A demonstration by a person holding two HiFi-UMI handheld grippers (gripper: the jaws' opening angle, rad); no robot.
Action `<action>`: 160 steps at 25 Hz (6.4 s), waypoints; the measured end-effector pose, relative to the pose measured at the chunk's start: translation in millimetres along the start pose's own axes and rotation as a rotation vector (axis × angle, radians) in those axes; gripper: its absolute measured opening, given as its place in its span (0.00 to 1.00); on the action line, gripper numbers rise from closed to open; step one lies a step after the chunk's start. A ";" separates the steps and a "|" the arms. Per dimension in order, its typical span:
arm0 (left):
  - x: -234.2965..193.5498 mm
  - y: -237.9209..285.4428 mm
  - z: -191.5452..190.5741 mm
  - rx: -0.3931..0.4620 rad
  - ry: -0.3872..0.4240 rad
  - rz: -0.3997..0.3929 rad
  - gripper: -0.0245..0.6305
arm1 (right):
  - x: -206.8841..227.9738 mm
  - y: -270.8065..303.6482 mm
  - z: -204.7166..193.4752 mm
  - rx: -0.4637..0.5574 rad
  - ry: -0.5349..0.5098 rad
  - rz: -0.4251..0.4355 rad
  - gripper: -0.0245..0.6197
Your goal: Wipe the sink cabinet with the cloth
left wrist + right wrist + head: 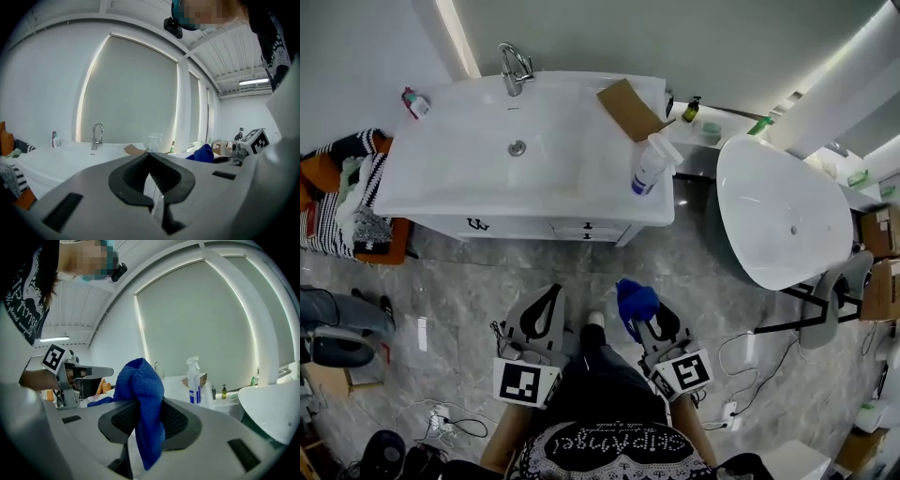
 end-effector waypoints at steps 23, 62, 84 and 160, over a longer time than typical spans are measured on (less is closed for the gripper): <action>-127.4 12.9 -223.5 0.095 0.014 0.197 0.04 | -12.6 217.5 -190.4 0.122 0.005 -0.118 0.22; -146.0 174.1 -567.5 0.298 0.087 0.002 0.04 | 34.6 349.6 -314.1 0.574 -0.371 -0.048 0.22; -151.4 182.6 -578.1 0.305 0.041 -0.021 0.04 | 37.4 350.1 -316.7 0.581 -0.383 -0.049 0.22; -121.5 194.2 -577.5 0.286 0.081 -0.042 0.04 | 117.6 289.3 -308.0 0.671 -0.332 -0.183 0.22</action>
Point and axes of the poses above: the fingertips, and each gripper's own axes: y forward along the fingers, x to its right, z out of its top, the point moved 5 cm from there along -y, backward along the fingers, and after that the axes turned 3 degrees about x, right-handed, at the moved point
